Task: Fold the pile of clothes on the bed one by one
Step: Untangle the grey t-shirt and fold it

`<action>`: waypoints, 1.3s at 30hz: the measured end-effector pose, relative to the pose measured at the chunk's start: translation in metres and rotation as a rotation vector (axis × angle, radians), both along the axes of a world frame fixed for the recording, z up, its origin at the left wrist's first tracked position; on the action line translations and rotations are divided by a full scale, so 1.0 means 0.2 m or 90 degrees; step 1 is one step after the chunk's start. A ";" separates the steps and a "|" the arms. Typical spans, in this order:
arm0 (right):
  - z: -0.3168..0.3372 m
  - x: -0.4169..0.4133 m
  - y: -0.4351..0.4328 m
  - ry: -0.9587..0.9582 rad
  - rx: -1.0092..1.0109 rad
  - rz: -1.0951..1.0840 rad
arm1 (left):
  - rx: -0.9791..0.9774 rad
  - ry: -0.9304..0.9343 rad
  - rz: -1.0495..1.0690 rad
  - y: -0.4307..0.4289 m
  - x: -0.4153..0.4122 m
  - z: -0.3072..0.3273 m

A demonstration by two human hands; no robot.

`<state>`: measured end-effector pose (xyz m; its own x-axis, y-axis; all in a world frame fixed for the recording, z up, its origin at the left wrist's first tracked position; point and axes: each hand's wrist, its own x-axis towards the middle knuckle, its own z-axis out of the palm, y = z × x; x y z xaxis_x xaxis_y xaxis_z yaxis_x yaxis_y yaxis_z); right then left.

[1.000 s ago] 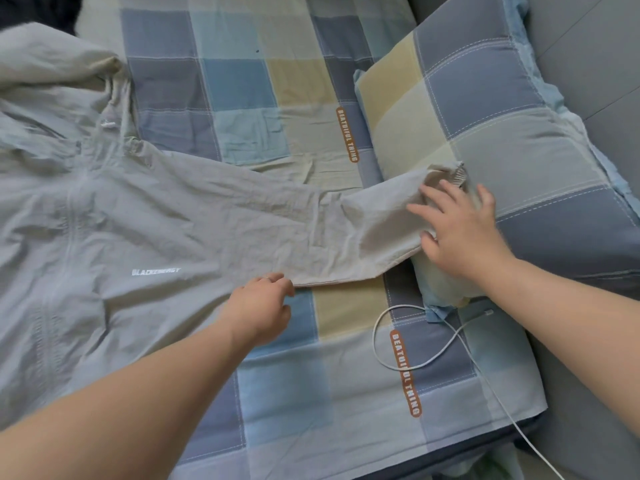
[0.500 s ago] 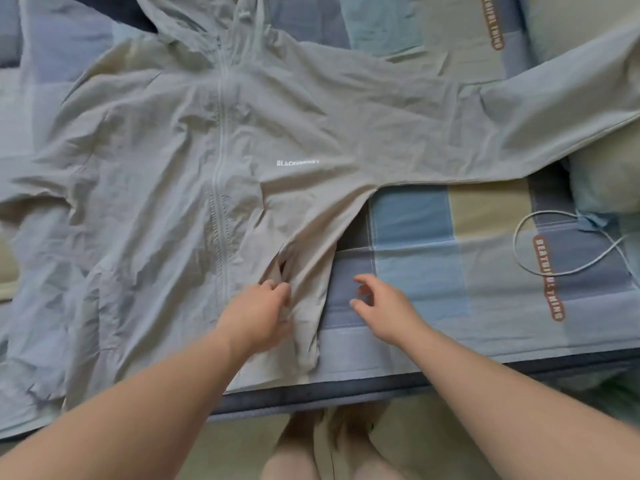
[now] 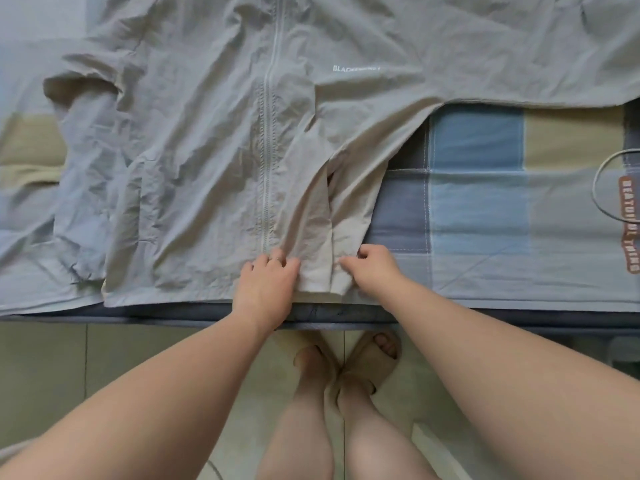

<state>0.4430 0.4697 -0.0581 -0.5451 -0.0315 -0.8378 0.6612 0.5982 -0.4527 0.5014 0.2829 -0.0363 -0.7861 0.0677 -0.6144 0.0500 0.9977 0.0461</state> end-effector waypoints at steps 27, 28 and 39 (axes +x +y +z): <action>0.09 0.02 0.71 0.087 0.286 -0.149 | 0.086 0.051 -0.122 0.25 0.01 -0.01; 0.09 0.01 0.70 0.089 0.294 -0.135 | 0.089 0.060 -0.134 0.27 0.01 -0.01; 0.10 -0.08 0.82 0.065 0.398 -0.046 | 0.087 -0.074 -0.099 0.39 -0.06 -0.02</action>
<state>0.4261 0.6345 -0.0387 -0.6052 0.4868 -0.6299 0.6819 0.7252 -0.0948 0.4888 0.3610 -0.0410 -0.6843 0.2719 -0.6766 0.1895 0.9623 0.1951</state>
